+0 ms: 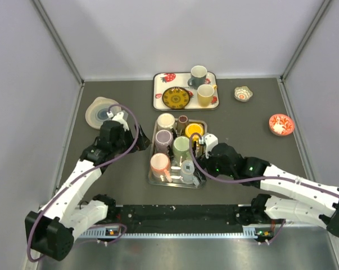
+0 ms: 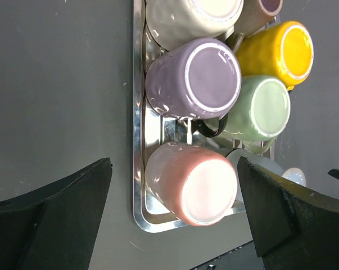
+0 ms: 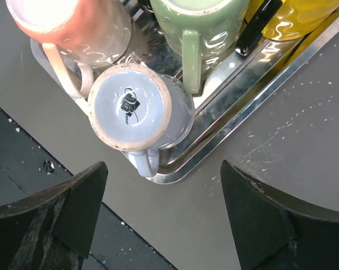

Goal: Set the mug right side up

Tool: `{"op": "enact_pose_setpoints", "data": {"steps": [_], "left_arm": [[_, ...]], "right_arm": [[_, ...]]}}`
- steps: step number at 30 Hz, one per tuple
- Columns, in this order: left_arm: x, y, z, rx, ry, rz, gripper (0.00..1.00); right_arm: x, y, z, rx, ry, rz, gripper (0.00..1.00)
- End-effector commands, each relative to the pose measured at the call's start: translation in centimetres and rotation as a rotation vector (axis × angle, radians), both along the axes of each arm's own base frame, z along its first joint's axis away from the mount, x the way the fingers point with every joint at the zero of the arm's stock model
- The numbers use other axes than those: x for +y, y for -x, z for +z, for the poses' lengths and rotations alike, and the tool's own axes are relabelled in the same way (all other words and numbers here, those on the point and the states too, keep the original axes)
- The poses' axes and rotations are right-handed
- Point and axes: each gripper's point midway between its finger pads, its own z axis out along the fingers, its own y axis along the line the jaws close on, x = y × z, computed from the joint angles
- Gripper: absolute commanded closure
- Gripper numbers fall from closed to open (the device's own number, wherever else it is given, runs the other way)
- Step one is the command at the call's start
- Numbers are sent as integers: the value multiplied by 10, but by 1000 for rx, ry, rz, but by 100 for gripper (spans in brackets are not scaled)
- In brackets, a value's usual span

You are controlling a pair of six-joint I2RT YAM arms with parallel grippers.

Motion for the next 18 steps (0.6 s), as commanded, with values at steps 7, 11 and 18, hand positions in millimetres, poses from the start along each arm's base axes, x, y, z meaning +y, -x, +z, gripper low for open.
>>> {"op": "enact_pose_setpoints", "data": {"steps": [7,11,18], "left_arm": [[7,-7,18,-129,9,36,2],[6,-6,10,-97,5,32,3],[0,-3,3,-75,15,-7,5]], "right_arm": [[22,10,-12,13,47,107,27],[26,10,-22,23,88,110,30],[37,5,-29,13,101,105,34]]}}
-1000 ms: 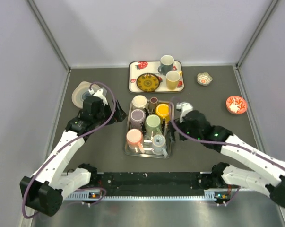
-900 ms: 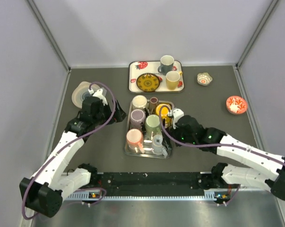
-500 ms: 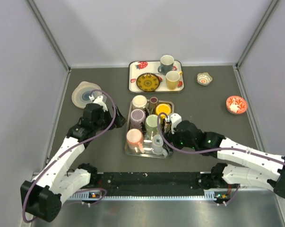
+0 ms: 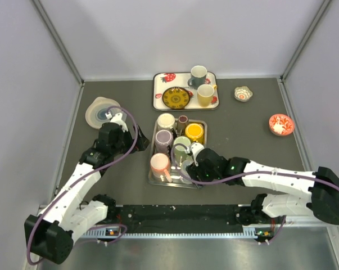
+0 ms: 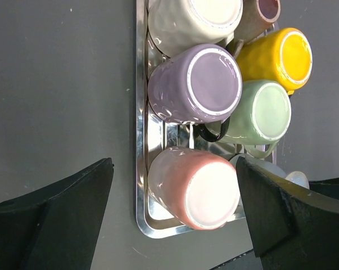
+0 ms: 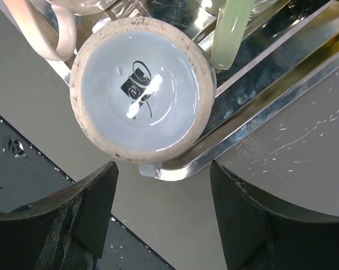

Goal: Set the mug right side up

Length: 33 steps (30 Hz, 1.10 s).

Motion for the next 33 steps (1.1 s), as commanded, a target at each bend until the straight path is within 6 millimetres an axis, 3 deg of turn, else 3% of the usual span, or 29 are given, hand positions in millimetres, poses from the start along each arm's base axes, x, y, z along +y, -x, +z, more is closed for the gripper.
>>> {"op": "enact_pose_setpoints", "data": {"steps": [1,9,18,24,28,33], "left_arm": [[-6,-4,6,-32,15,-28,5],[-7,-1,2,-22,23,-34,7],[-6,1,-1,-18,18,-36,9],[-6,3,-2,-16,19,-39,10],[-6,4,-2,-18,22,-39,11],[-5,5,0,-18,22,-37,12]], "right_arm": [[28,-15,24,-72,-73,6,34],[36,-21,18,-88,-49,-11,43],[36,-24,8,-88,-26,-46,62],[34,-26,7,-94,-22,-64,80],[31,-26,9,-103,-16,-78,100],[27,-16,15,-130,11,-58,100]]}}
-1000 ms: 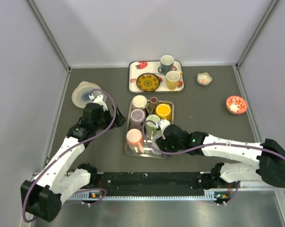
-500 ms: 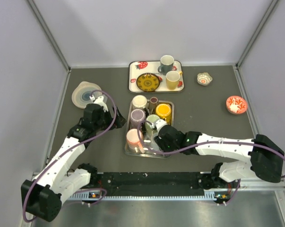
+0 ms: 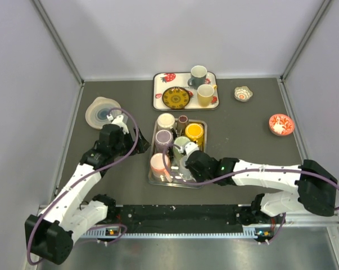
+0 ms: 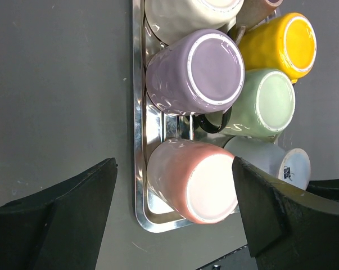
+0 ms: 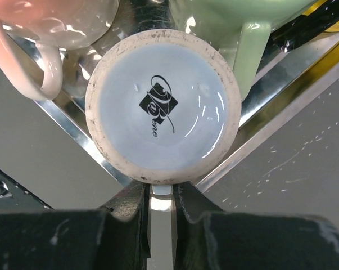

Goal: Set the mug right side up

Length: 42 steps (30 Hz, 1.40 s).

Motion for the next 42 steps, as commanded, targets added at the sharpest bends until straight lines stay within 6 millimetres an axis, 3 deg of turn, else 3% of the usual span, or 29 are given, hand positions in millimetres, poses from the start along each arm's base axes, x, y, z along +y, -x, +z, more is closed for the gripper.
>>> {"op": "enact_pose_setpoints", "data": {"steps": [1,5,9,14,18,22,23,24,25,27,28,31,32,34,42], "left_arm": [[-1,-3,13,-53,13,-5,12],[4,-4,22,-77,4,20,12],[14,-6,38,-126,-11,70,13],[31,-8,78,-247,16,177,10],[29,-3,114,-361,116,193,6],[4,15,149,-487,279,53,2],[-8,26,158,-509,330,-29,2],[-15,32,164,-522,362,-72,2],[-22,36,176,-557,418,-113,2],[-37,50,186,-566,494,-227,1],[-43,55,193,-576,555,-257,1],[-57,68,196,-561,667,-367,1],[-62,69,192,-545,685,-399,2],[-71,73,181,-472,747,-447,6],[-90,80,186,-467,830,-528,15]], "right_arm": [[8,5,26,-65,-27,9,100],[9,18,54,-96,-75,36,100],[11,30,99,-115,-182,46,100],[7,32,162,-158,-377,17,100],[11,17,213,-199,-548,-26,100],[11,-15,256,-158,-814,-70,100],[16,-11,267,-124,-885,-17,100],[9,-27,271,-108,-942,-71,100],[12,-32,292,-137,-1035,-46,100],[17,-31,300,-59,-1149,-11,100],[13,-38,323,-111,-1241,16,100],[16,-39,326,-50,-1347,45,100],[17,-35,338,-72,-1394,93,100],[20,-35,334,-26,-1428,98,100],[30,-44,316,38,-1479,84,100]]}}
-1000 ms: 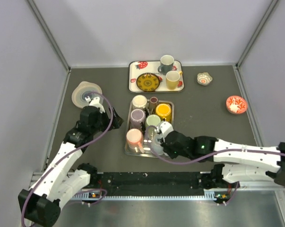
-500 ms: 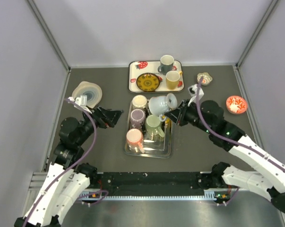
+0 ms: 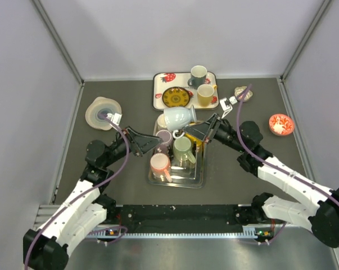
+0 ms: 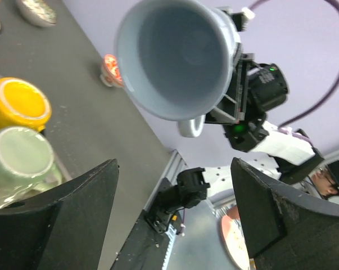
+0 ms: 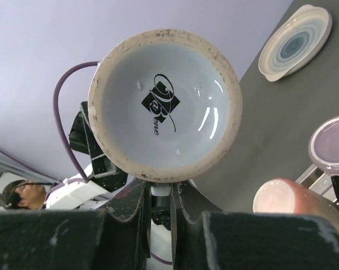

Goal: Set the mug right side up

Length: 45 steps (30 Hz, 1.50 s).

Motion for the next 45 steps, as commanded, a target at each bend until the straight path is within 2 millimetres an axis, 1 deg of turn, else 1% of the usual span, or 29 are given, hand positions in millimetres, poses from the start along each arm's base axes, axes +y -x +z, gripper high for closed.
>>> {"op": "enact_pose_setpoints", "data": {"steps": [1,2,4,5,6,7,9,11,14,15,16,17,18,19,21,22,27,33,35,36,39,41,43,45], "left_arm": [[-15,21,40,-149,79,-107,15],[-19,23,38,-146,77,-119,16],[-24,18,36,-141,74,-110,17],[-27,20,35,-142,77,-120,17],[-28,19,39,-159,85,-120,18],[-31,15,37,-150,84,-111,18],[-36,14,41,-166,87,-111,18],[-41,7,41,-158,90,-89,19],[-43,-6,42,-150,112,-40,24],[-45,-10,39,-132,118,-36,26],[-45,-12,45,-143,141,-31,31],[-45,-14,46,-139,156,-26,33],[-46,-19,43,-109,170,-15,37],[-45,-20,49,-123,192,-8,39],[-45,-27,48,-100,214,16,42],[-43,-27,52,-114,232,22,46],[-42,-31,61,-123,265,40,50],[-41,-30,70,-137,310,34,60],[-41,-30,71,-133,322,25,62],[-42,-28,74,-140,333,11,60],[-47,-26,76,-138,327,-25,54],[-47,-26,76,-139,331,-28,55],[-47,-25,77,-148,335,-30,62],[-47,-23,78,-159,333,-38,78]], "right_arm": [[-4,11,56,-146,-189,35,100],[-3,9,53,-140,-189,32,100],[2,8,50,-131,-186,36,100],[3,7,48,-128,-183,34,100],[6,7,46,-129,-185,36,100],[8,6,44,-127,-186,35,100],[11,5,41,-116,-186,38,100],[13,5,40,-117,-191,45,100],[16,7,37,-117,-194,59,100],[17,8,36,-114,-192,62,100],[18,8,34,-112,-191,67,100],[18,9,32,-109,-191,71,100],[19,10,31,-107,-191,72,100],[18,11,29,-104,-192,75,100],[18,12,27,-100,-193,79,100],[18,13,24,-95,-192,81,100],[17,16,20,-94,-188,86,100],[19,18,13,-82,-183,97,100],[21,19,10,-79,-179,104,100],[23,20,5,-69,-171,110,100],[25,21,2,-63,-163,115,100],[26,22,1,-61,-160,116,100],[27,22,-1,-61,-155,116,100],[27,22,-2,-59,-150,117,100]]}}
